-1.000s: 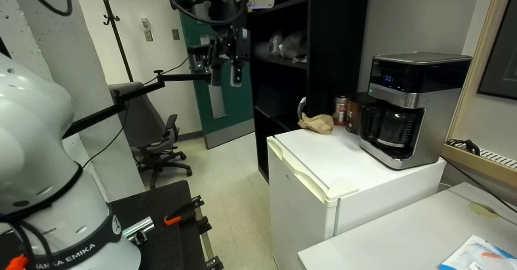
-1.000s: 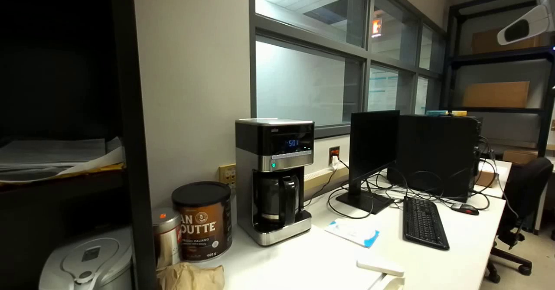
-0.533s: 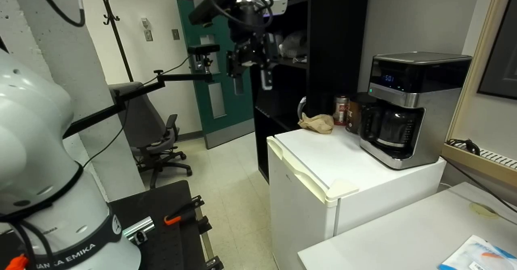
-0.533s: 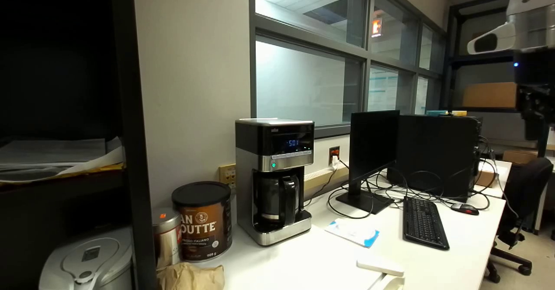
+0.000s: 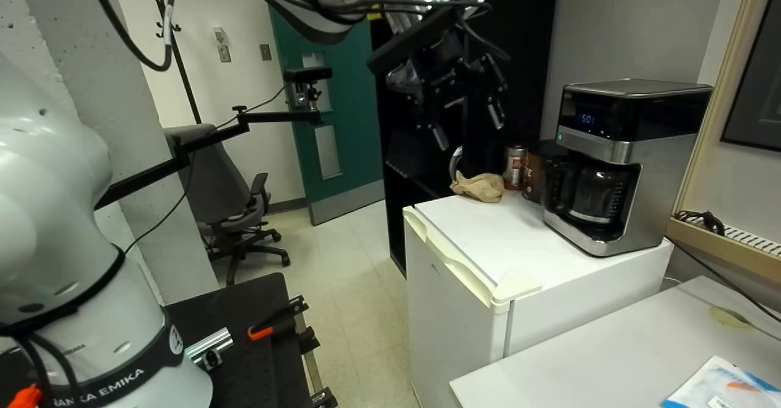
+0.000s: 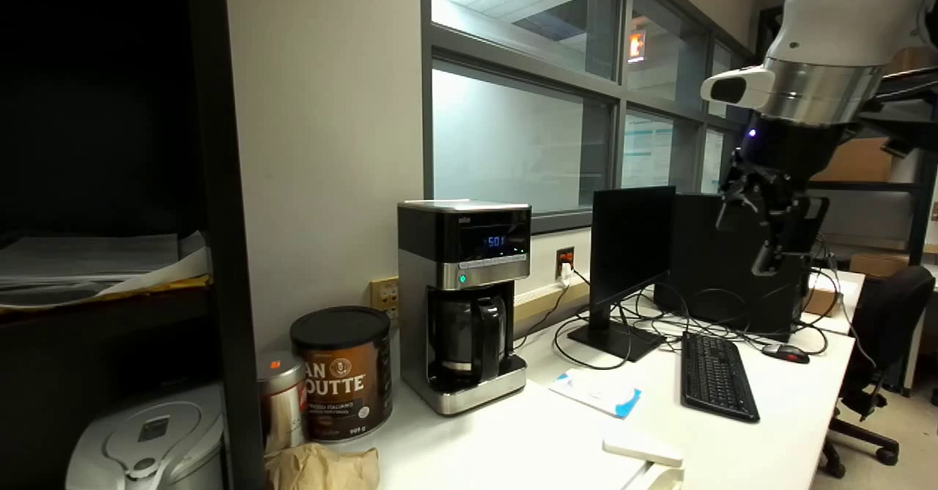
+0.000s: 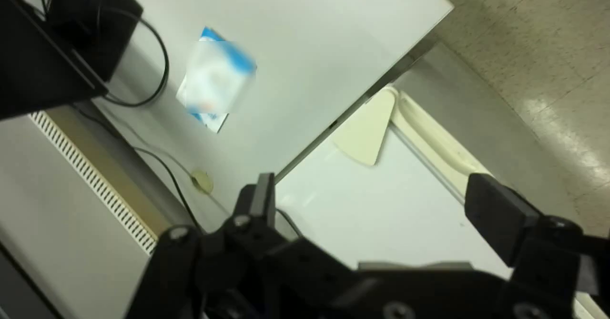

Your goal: Push the second rectangular button from the left on the coffee making machine

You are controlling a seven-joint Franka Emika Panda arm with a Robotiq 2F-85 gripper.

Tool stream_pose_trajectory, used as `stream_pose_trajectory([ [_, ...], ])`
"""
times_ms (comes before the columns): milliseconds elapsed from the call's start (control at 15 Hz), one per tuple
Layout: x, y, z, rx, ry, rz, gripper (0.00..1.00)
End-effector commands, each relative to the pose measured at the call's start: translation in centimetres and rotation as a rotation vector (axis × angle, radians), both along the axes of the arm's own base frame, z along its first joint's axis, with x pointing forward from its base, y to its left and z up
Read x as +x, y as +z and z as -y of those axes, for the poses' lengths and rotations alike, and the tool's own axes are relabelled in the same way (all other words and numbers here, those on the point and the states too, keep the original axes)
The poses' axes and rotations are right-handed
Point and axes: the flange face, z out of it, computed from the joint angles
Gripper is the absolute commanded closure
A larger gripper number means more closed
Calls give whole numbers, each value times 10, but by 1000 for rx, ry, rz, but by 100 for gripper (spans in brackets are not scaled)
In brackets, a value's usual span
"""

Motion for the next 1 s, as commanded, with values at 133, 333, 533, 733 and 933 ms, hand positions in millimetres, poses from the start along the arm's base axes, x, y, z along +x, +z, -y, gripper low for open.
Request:
stream_pose_trajectory([
  [133,64,-11,22,-25,246,71,26],
  [333,94,-15,29,-53,362,89,39],
  [533,119,-21,29,-73,449,101,63],
  [733,141,-27,26,-81,504,125,85],
  [933,161,-34,24,-83,537,161,100],
])
